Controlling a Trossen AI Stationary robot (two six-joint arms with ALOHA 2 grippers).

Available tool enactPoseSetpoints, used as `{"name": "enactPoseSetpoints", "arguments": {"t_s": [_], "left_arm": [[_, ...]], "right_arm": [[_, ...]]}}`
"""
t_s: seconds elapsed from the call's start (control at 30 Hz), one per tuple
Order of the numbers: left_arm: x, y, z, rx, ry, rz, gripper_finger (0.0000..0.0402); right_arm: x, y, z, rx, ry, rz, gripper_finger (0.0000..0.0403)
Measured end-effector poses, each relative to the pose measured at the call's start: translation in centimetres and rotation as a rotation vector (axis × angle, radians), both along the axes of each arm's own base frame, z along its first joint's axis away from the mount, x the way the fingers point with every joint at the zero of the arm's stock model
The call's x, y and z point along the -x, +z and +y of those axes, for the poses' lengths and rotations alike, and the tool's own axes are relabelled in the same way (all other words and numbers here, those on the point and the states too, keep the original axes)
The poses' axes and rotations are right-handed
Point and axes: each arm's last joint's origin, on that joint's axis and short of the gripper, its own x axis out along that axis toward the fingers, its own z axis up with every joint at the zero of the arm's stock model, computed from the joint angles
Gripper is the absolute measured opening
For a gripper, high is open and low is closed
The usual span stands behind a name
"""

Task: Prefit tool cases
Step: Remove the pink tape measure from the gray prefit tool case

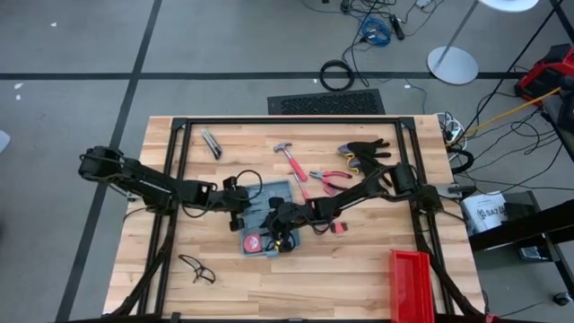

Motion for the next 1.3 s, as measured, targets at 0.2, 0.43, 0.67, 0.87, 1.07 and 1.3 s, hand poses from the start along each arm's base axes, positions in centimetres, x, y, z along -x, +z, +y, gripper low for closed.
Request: {"name": "enactPoseSetpoints", "arguments": {"t_s": [0.2,0.43,0.67,0.87,1.07,1.3], "left_arm": [[0.0,0.0,0.0,0.013,0.015,-0.005,0.0000],[-0.2,0.1,0.0,0.036,0.040,-0.030,0.0000],[-0.2,0.1,0.0,0.040,0.036,-0.028,0.0000],[-0.1,0.1,0.0,0.041,0.035,-0.027,0.0000],[-0.1,0.1,0.0,0.042,0.035,-0.027,0.0000],[-0.1,0.1,0.0,0.042,0.035,-0.027,0.0000]], "right_arm": [[-0.1,0.2,0.0,-0.006,-0.002,-0.025,0.0098],[-0.1,0.2,0.2,-0.010,-0.001,-0.030,0.0055],[-0.2,0.2,0.1,-0.011,-0.002,-0.033,0.0046],[0.0,0.0,0.1,-0.045,-0.023,0.004,0.0046],[0.0,0.0,0.2,-0.073,-0.035,0.012,0.0046],[-0.3,-0.8,0.2,-0.086,-0.040,-0.012,0.0046]]}}
